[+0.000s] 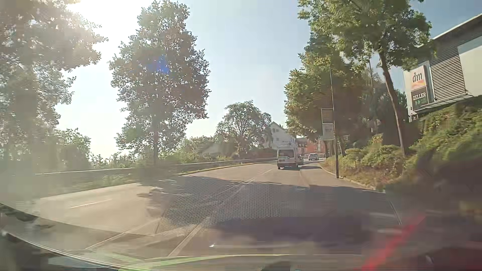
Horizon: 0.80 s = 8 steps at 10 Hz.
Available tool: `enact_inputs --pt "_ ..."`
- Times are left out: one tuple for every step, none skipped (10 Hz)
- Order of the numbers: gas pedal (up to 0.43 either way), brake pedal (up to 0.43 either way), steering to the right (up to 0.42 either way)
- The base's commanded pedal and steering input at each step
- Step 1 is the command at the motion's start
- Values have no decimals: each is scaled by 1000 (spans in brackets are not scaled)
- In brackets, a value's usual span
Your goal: Follow the waypoints while adhering to traffic rules and regulations
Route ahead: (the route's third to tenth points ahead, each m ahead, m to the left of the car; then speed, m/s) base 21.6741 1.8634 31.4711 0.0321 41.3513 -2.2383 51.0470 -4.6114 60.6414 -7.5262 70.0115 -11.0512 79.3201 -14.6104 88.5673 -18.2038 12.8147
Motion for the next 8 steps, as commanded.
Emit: enact_inputs --pt "130 0 24" --pt "130 0 24" --pt "130 0 24" --pt "130 0 24" --pt "118 0 25" --pt "110 0 25" --pt "110 0 25" --pt "98 0 25"
